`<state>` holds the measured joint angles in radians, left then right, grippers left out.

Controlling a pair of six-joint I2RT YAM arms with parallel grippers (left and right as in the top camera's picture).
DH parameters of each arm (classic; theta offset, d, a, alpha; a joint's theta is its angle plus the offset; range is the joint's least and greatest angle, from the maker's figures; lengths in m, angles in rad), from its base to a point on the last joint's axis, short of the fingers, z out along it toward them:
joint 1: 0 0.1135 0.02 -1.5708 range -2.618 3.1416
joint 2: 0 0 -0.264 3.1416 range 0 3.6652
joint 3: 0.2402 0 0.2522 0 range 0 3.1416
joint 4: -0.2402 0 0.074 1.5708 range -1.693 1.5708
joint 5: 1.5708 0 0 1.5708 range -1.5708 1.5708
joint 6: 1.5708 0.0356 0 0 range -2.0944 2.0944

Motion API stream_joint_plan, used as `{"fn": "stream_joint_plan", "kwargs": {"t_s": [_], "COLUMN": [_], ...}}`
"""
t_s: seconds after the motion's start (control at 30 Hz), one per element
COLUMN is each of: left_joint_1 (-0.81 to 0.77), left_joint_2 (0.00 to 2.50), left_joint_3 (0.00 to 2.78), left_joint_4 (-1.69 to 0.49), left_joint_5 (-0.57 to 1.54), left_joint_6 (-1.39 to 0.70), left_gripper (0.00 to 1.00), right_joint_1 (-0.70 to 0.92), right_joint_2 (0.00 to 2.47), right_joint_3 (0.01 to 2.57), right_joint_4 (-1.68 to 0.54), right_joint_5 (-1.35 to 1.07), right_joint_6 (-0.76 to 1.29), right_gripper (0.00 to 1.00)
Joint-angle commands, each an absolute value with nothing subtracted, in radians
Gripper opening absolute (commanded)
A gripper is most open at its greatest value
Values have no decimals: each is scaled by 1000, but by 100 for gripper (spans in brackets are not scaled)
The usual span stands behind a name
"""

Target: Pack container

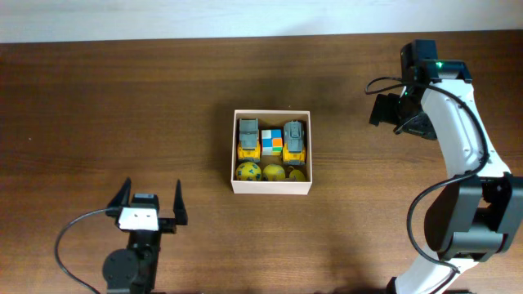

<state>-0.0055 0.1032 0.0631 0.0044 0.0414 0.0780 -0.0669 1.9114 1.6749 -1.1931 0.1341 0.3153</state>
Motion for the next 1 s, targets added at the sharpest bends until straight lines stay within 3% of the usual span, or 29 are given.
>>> {"fn": "stream_joint_plan", "kwargs": {"t_s": [0.0,0.17,0.97], "left_joint_1": [-17,-17,-17], "left_joint_2": [28,4,5], "left_joint_3": [7,9,9], "left_joint_4": [4,-85,-80], "left_joint_5": [57,30,23], "left_joint_6": [80,83,83], "left_gripper": [99,99,99], "right_joint_1": [-72,-72,-72], "right_joint_2": [1914,1914,1914], "right_joint_3": [1674,1674,1674], "right_joint_4": [-1193,-1193,-1193], "right_joint_5": [143,143,143], "right_joint_6": [322,322,322], "right_gripper": [99,99,99]}}
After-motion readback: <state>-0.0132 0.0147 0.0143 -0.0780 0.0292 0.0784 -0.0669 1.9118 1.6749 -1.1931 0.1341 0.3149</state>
